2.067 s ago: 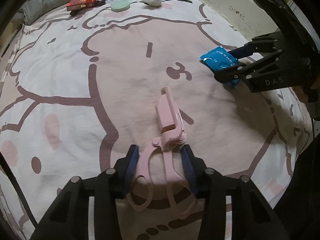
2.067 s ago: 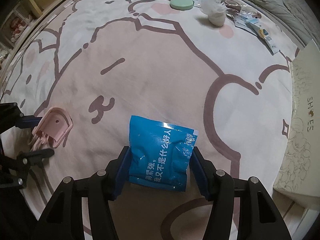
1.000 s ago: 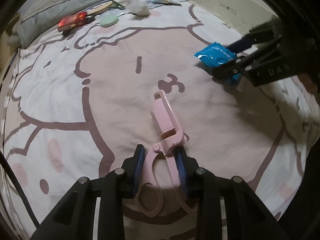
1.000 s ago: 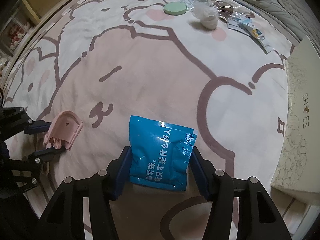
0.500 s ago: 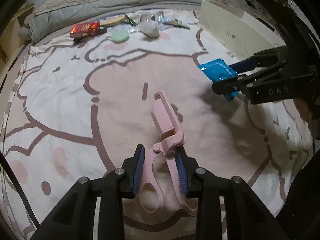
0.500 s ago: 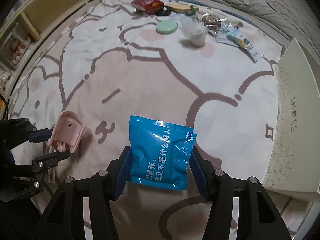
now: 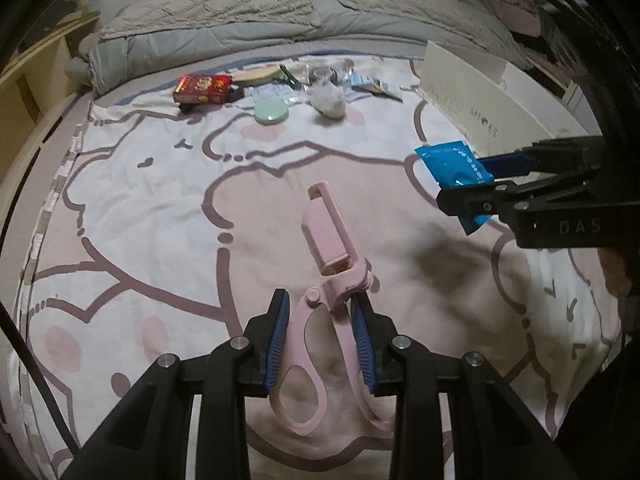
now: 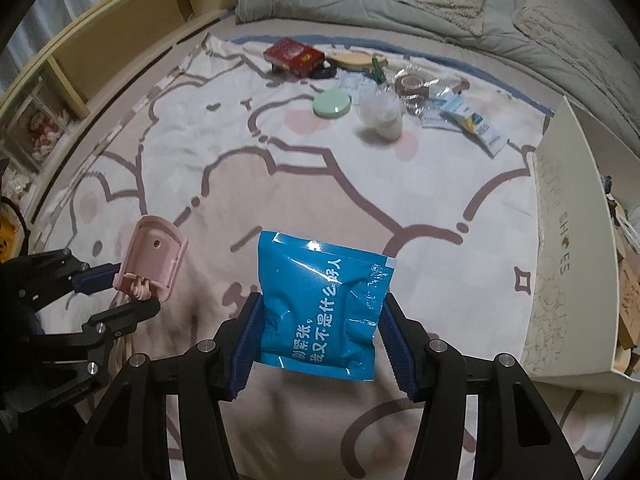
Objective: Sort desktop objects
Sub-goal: 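Lift the curler with the left gripper while the right gripper carries the blue packet toward the white box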
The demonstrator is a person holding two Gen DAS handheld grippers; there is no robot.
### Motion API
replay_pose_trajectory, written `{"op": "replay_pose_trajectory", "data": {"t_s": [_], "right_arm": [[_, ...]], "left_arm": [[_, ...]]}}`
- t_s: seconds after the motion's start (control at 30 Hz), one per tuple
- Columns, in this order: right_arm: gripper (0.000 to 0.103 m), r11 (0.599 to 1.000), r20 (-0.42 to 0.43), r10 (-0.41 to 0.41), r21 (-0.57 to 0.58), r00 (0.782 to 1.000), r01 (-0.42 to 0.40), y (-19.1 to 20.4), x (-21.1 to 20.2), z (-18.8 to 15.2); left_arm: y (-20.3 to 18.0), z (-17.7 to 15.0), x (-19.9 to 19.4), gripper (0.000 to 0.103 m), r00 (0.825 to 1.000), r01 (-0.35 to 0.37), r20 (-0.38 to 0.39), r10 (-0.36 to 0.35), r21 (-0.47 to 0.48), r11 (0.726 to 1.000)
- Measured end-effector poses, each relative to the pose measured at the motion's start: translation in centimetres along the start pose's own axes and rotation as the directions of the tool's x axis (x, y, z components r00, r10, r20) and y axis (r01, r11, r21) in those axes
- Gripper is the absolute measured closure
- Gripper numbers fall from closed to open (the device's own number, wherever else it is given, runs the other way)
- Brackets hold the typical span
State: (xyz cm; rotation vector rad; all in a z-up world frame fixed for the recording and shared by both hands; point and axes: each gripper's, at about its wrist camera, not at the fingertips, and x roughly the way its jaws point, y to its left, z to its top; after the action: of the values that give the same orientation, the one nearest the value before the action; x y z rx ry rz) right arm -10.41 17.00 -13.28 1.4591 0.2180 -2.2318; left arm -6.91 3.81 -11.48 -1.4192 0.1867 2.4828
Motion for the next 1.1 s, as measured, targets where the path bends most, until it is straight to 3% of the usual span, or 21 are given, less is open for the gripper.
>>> {"op": "replay_pose_trajectory", "data": {"t_s": [0.27,0.5,0.9,1.1], "right_arm": [[0.045,0.999,0.094,0.000,0.038,0.996,-0.004,0.6,-2.8,0.7],[0.045,0.997,0.219,-0.018,0.071,0.975,0.002,-0.3,-6.6,1.1],[0.045,0.978,0.397,-0.131,0.204,0.909,0.052,-5.6,-11.9,1.7],[0.045,0.952,0.463,-0.255,0.275,0.849,0.136,-8.8,-14.2,1.8]], "left_arm": [[0.5,1.0,-2.2,0.071,0.997,-0.009,0.072,0.011,-0.025,1.000],[1.4,1.9,-4.4,0.071,0.989,-0.024,0.146,0.030,-0.043,0.999],[0.8,4.1,-6.9,0.071,0.969,-0.032,0.244,0.042,-0.045,0.998],[-0.3,5.5,-7.1,0.071,0.963,-0.016,0.269,0.028,-0.047,0.999]]}}
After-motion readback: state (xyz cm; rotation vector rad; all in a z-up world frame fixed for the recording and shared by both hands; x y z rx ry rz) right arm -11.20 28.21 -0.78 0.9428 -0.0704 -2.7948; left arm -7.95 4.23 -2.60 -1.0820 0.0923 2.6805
